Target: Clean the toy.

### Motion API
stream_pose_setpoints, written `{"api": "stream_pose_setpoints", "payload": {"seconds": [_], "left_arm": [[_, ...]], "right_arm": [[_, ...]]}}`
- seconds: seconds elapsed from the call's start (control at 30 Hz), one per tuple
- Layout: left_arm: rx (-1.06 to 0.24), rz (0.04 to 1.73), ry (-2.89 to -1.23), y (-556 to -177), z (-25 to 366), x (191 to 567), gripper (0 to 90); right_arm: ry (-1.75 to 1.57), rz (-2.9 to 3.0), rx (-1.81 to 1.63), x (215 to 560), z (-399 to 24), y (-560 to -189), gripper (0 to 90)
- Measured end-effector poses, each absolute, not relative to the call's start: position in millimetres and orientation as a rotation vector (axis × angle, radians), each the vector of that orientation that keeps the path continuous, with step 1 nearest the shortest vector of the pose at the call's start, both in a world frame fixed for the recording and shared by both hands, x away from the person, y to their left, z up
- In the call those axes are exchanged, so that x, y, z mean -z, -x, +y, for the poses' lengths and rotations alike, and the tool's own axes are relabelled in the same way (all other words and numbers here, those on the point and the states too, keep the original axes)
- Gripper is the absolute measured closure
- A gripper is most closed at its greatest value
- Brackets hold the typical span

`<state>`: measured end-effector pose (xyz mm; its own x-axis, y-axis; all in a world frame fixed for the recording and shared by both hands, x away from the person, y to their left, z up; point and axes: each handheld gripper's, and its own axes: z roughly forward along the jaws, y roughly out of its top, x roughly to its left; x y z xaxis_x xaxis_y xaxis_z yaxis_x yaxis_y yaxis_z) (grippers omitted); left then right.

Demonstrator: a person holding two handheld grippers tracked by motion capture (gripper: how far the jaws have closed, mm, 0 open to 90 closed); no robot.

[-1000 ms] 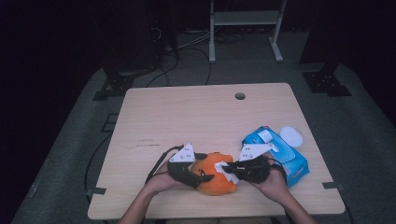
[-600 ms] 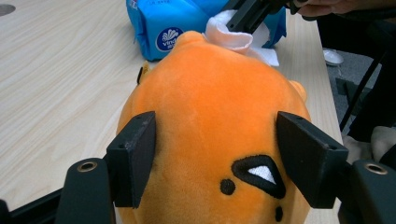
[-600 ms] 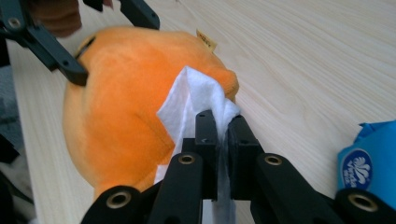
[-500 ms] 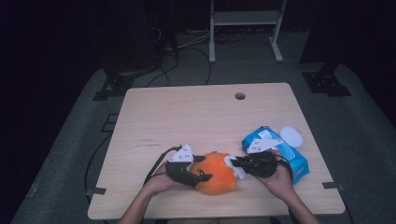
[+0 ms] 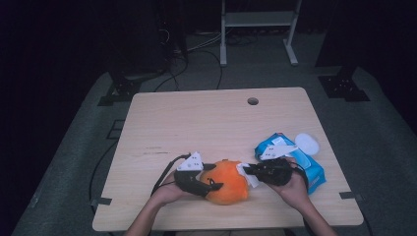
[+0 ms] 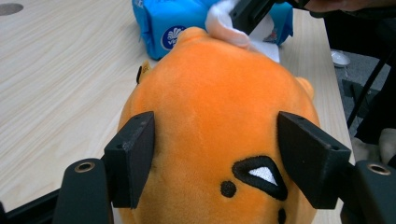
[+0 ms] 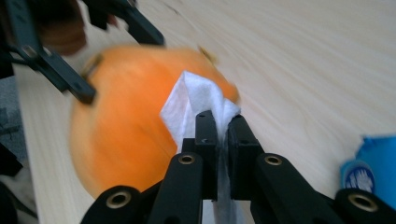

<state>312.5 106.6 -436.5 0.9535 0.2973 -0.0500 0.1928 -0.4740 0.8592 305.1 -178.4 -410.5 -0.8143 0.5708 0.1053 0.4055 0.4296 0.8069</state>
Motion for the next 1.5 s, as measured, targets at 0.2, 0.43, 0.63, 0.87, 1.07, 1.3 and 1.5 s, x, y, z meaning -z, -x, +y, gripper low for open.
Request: {"api": "stream_pose_setpoints", "payload": {"seconds": [0.2, 0.43, 0.63, 0.87, 1.07, 1.3, 1.5], "left_arm": [[-0.131, 0.330, -2.082, -311, 107, 436, 29.8], [-0.160, 0.317, -2.094, -307, 101, 434, 29.0], [-0.150, 0.319, -2.071, -308, 102, 432, 24.1], [-0.084, 0.428, -2.046, -321, 108, 435, 13.2], [-0.119, 0.402, -2.074, -313, 99, 435, 21.9], [-0.102, 0.354, -2.069, -310, 96, 433, 20.5], [-0.070, 0.384, -2.005, -318, 105, 424, 12.3]], "right_arm": [[-0.845, 2.504, -1.326, 412, -175, -306, 84.0], [-0.875, 2.482, -1.293, 413, -178, -308, 83.9], [-0.813, 2.488, -1.314, 409, -173, -304, 84.0], [-0.814, 2.506, -1.312, 413, -177, -305, 83.9], [-0.853, 2.491, -1.301, 412, -177, -310, 83.9], [-0.770, 2.498, -1.316, 402, -164, -305, 83.9], [-0.755, 2.573, -1.313, 410, -165, -303, 83.6]]}}
